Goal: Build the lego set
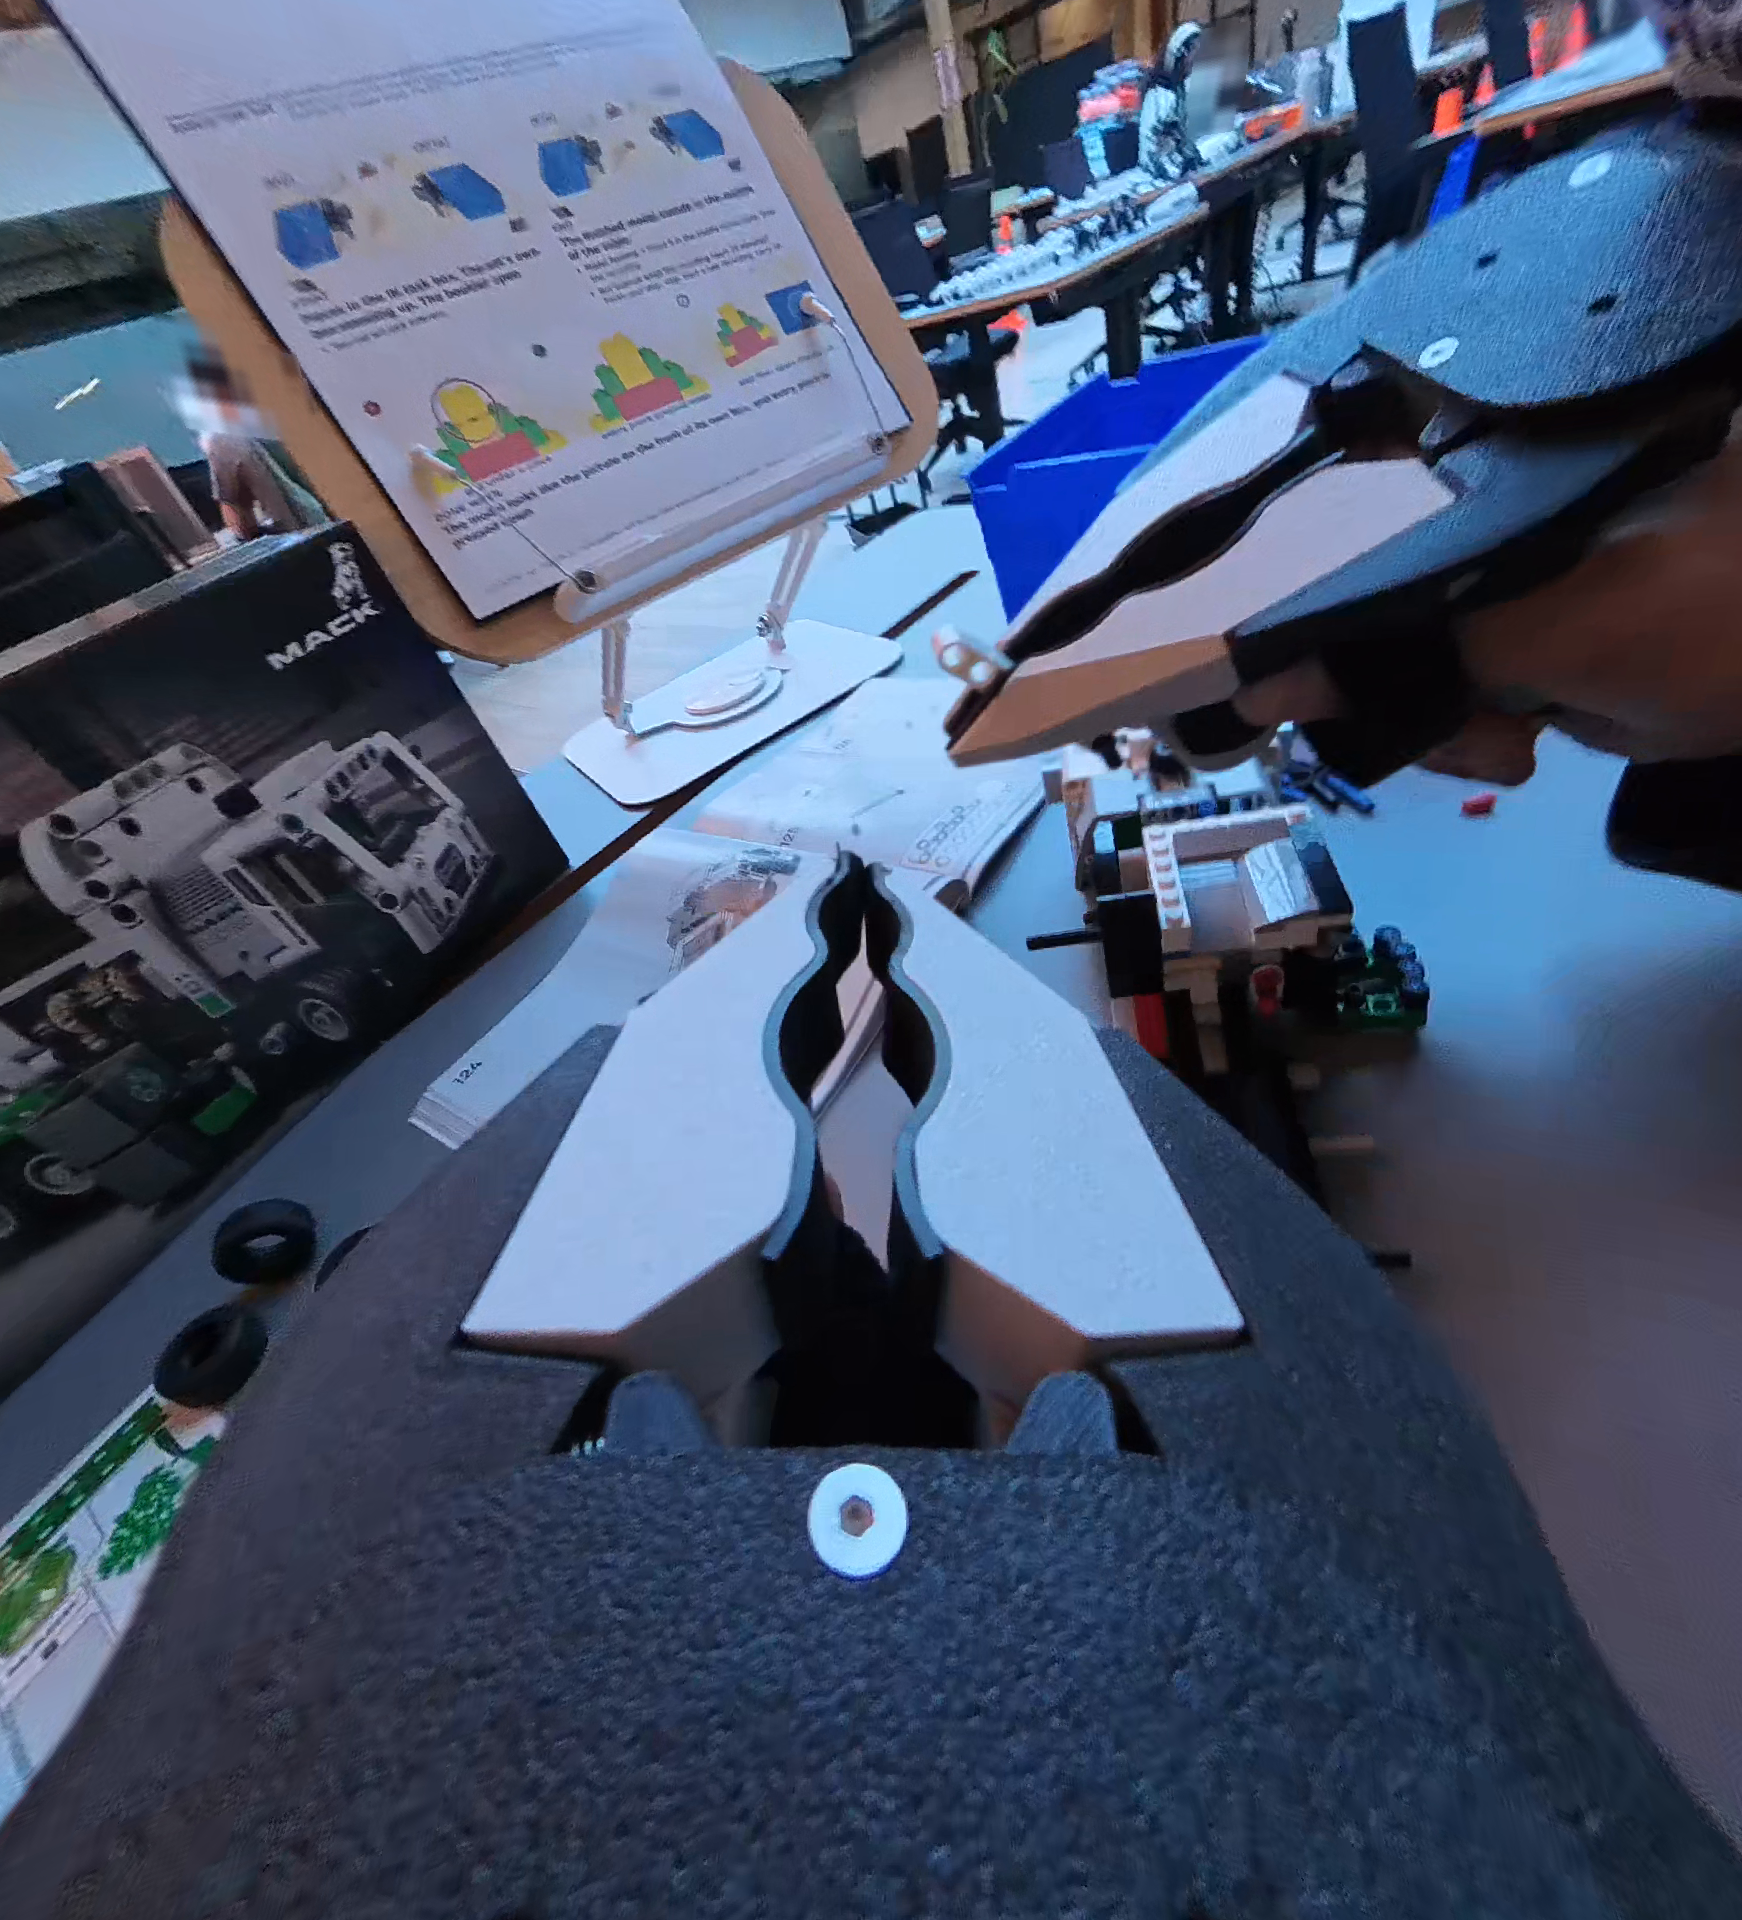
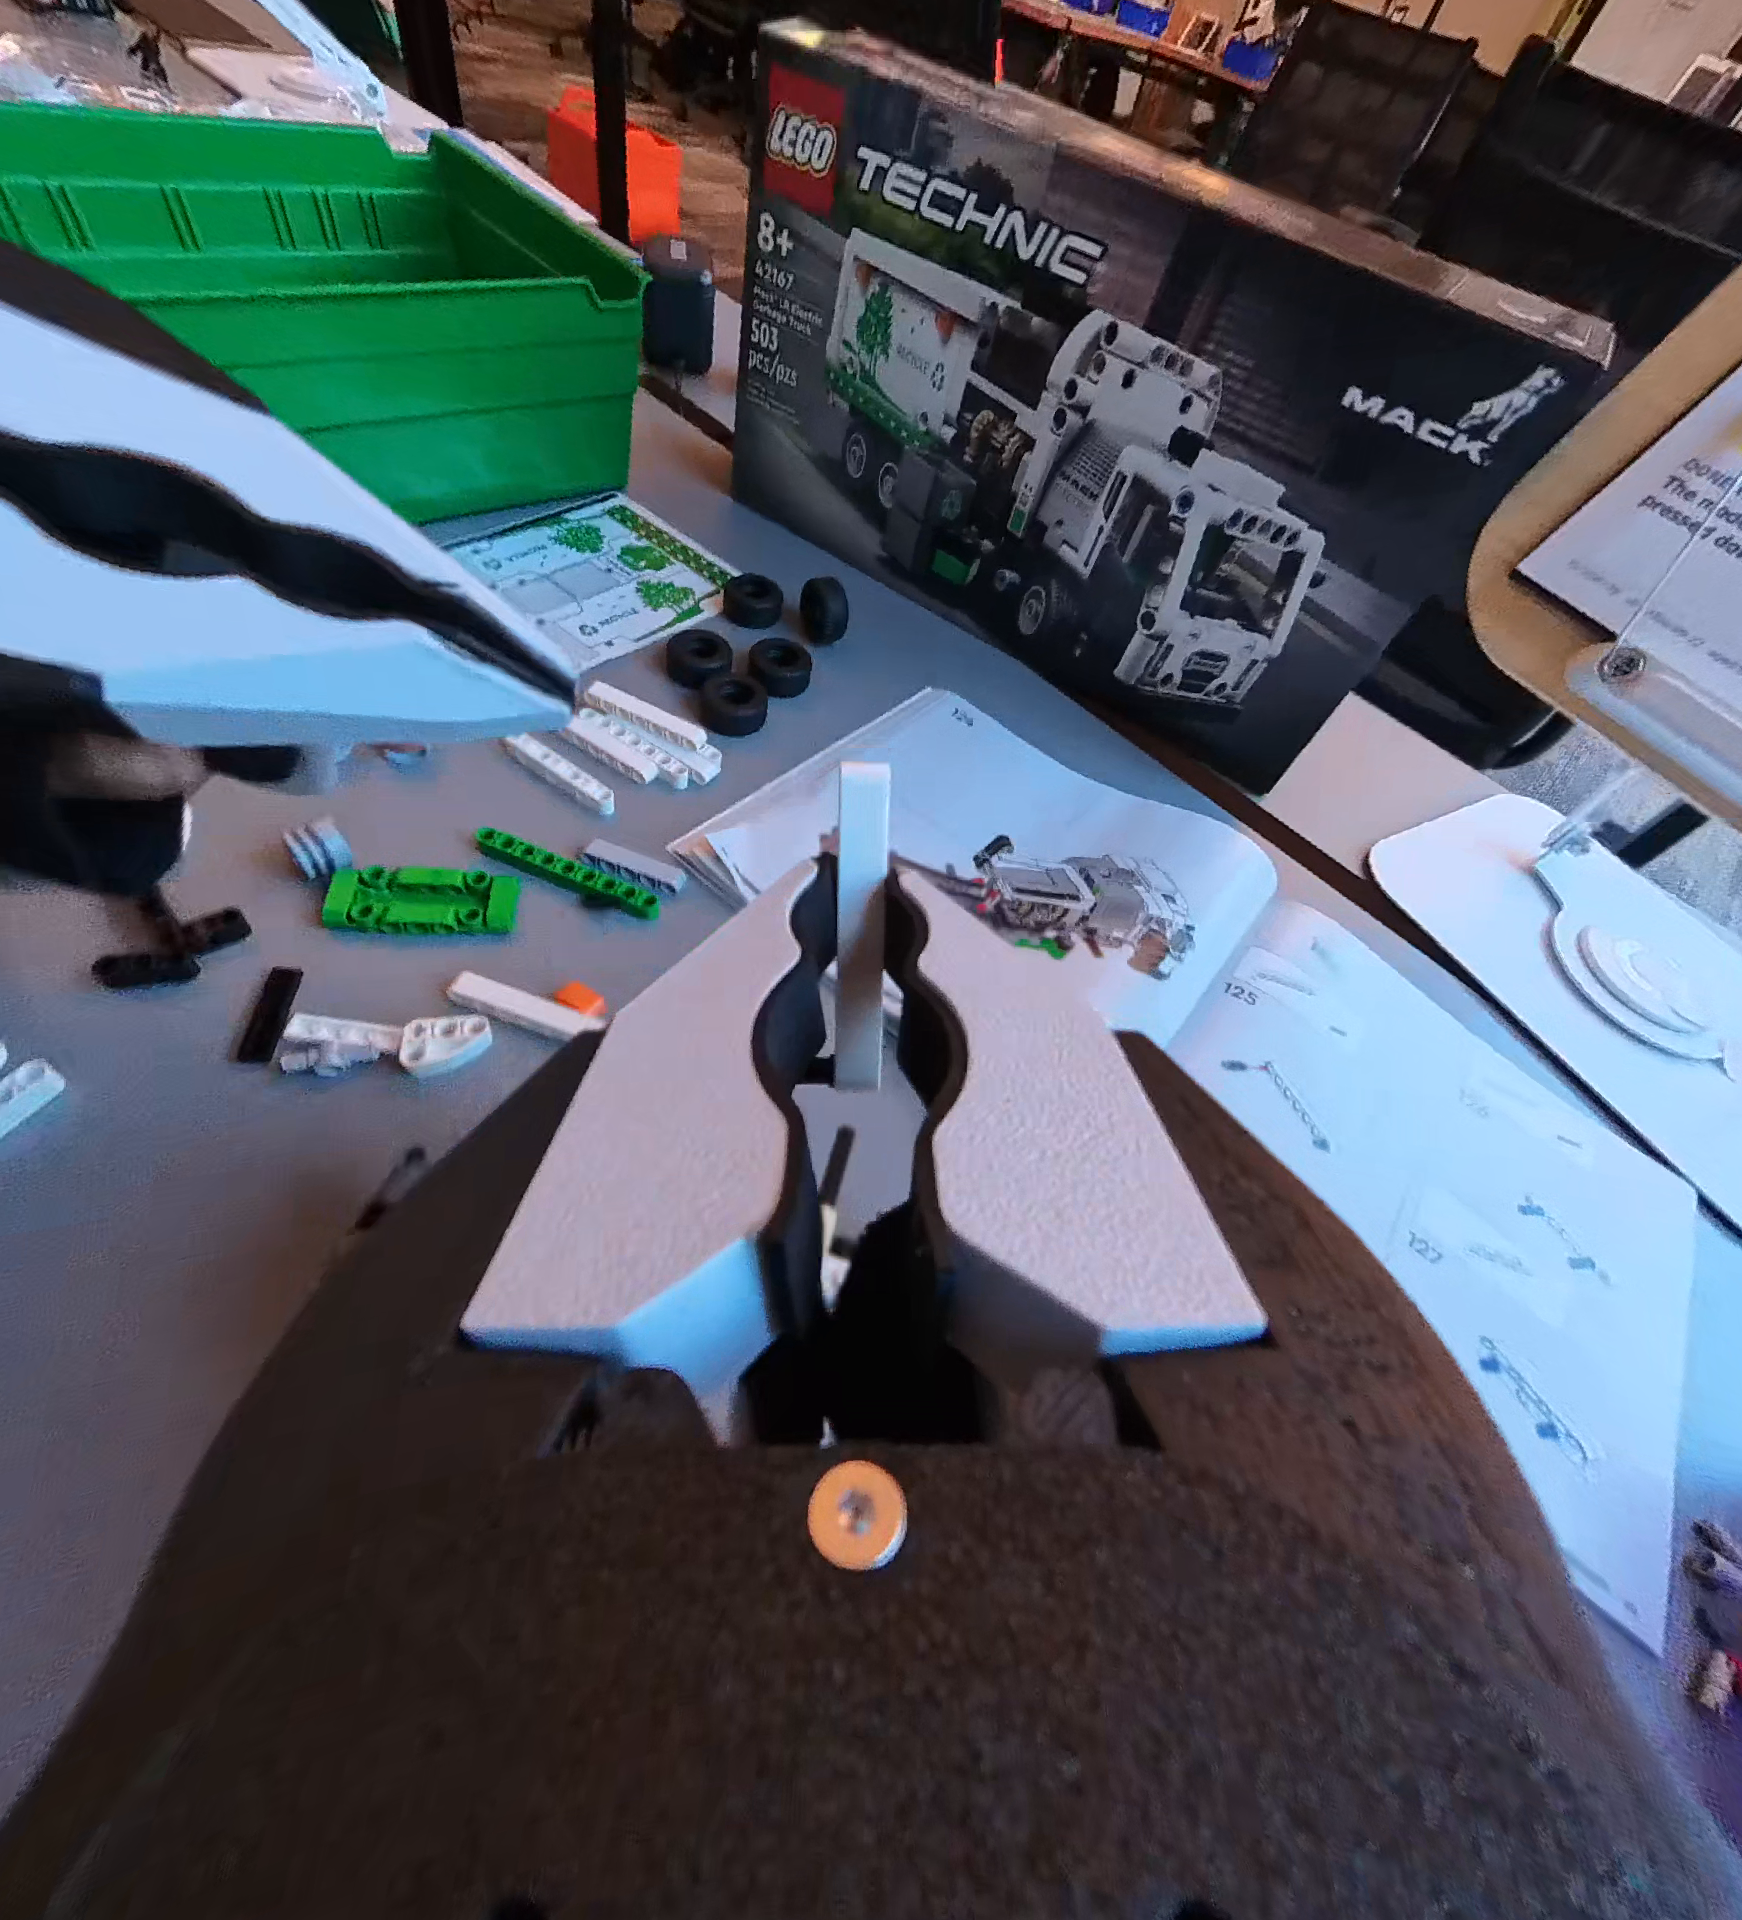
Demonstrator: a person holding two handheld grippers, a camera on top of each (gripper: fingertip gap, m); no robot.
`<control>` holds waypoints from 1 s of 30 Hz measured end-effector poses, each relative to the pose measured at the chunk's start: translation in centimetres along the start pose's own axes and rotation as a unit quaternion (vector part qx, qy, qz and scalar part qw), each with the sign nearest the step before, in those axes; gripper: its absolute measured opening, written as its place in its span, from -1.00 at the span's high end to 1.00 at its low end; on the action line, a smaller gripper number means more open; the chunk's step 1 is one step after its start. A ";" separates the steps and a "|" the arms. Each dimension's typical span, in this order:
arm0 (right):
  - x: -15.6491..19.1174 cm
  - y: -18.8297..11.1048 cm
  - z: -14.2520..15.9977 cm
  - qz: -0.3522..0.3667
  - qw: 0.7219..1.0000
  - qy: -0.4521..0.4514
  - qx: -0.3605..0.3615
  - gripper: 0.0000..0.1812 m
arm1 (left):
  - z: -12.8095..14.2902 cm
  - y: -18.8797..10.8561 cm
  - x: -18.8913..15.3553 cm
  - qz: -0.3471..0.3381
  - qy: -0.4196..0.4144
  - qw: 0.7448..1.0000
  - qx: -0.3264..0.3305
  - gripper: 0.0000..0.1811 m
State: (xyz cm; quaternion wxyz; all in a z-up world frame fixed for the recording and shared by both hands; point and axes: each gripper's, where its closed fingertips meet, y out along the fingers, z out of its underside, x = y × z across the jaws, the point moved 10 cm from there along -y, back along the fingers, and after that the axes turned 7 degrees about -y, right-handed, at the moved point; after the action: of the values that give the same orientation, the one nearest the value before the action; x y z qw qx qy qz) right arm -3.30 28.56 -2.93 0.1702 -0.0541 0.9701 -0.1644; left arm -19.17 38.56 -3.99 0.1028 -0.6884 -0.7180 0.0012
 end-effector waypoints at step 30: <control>3.1 -12.4 8.4 -0.115 0.984 0.095 -0.097 0.93 | 7.3 4.1 2.6 -0.049 -0.125 0.923 0.360 0.75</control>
State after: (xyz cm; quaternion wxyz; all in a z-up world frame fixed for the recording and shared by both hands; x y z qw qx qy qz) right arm -2.64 13.90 -7.17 0.0512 -0.1653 0.9805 -0.0928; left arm -16.32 42.39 -11.31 0.2525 -0.5633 -0.7092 0.3405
